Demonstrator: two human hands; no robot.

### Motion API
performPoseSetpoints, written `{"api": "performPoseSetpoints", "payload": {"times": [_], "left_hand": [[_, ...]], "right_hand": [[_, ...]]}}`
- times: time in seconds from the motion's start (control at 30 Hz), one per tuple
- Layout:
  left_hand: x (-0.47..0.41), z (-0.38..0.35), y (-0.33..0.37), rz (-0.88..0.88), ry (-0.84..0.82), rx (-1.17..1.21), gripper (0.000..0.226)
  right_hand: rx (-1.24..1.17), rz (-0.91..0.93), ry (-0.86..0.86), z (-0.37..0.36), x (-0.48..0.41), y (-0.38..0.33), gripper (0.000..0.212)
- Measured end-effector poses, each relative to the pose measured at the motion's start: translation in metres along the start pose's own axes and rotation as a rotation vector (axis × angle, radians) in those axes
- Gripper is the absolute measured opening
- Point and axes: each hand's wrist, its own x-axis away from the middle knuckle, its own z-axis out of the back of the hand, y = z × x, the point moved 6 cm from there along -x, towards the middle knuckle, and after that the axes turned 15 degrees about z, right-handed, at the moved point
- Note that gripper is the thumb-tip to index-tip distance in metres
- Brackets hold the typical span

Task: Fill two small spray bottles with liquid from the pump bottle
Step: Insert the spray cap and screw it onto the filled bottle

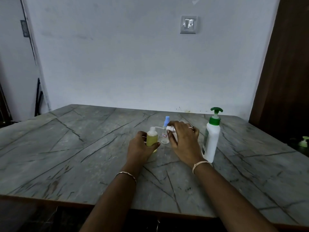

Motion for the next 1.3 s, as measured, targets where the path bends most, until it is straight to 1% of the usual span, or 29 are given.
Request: {"api": "performPoseSetpoints", "payload": {"times": [0.07,0.1,0.2,0.23,0.3,0.4,0.43,0.5,0.63,0.8,0.97,1.07,1.3], "left_hand": [[0.0,0.001,0.0,-0.004,0.001,0.005,0.057],[0.001,0.002,0.0,-0.007,0.002,0.007,0.057],[0.001,0.002,0.001,-0.014,-0.012,0.004,0.056],[0.001,0.002,0.001,-0.013,-0.017,0.006,0.055],[0.0,0.002,0.001,-0.014,-0.02,0.013,0.054],[-0.001,0.001,0.002,-0.016,-0.026,0.009,0.054],[-0.002,0.001,0.002,-0.015,-0.027,0.004,0.055],[-0.004,0.0,0.002,-0.014,-0.032,-0.005,0.056],[-0.005,-0.002,0.003,-0.02,-0.038,-0.013,0.057],[-0.005,-0.002,0.002,-0.036,-0.042,-0.045,0.058],[-0.007,-0.003,0.001,-0.016,-0.066,-0.04,0.056],[-0.007,-0.003,0.0,-0.007,-0.072,-0.038,0.056],[-0.008,-0.005,-0.001,-0.016,-0.081,-0.051,0.058]], "right_hand": [[-0.103,-0.038,0.079,0.006,-0.006,0.0,0.03],[-0.175,-0.062,0.127,0.009,-0.01,0.001,0.027],[-0.429,-0.141,0.328,0.016,-0.018,0.008,0.007],[-0.528,-0.186,0.39,0.016,-0.02,0.01,0.003],[-0.689,-0.308,0.483,0.013,-0.025,0.015,0.006],[-0.866,-0.521,0.582,0.002,-0.029,0.024,0.007],[-0.903,-0.566,0.604,-0.001,-0.029,0.025,0.007],[-0.94,-0.6,0.628,-0.007,-0.027,0.026,0.009],[-0.923,-0.585,0.627,-0.014,-0.019,0.025,0.012],[-0.835,-0.505,0.634,-0.002,-0.02,0.021,0.016],[-0.899,-0.496,0.658,0.003,-0.018,0.018,0.023],[-0.945,-0.505,0.665,0.004,-0.017,0.021,0.024],[-0.977,-0.463,0.65,0.007,-0.019,0.019,0.025]]}}
